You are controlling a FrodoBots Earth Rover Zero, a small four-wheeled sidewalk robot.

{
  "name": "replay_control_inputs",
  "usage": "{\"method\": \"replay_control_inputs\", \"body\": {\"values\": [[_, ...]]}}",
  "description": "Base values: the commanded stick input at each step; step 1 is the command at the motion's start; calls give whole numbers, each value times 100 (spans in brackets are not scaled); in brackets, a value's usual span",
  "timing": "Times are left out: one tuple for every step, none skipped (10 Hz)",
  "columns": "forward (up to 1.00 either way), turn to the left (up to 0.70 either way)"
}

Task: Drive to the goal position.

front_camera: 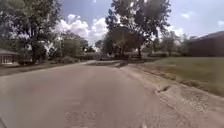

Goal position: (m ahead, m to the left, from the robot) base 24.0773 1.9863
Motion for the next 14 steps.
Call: {"method": "replay_control_inputs", "body": {"values": [[70, 0], [70, 0], [70, 0], [70, 0], [70, 0], [70, 0], [70, 0], [70, 0], [70, 0], [70, 0], [70, 0], [70, 0], [70, 0], [70, 0]]}}
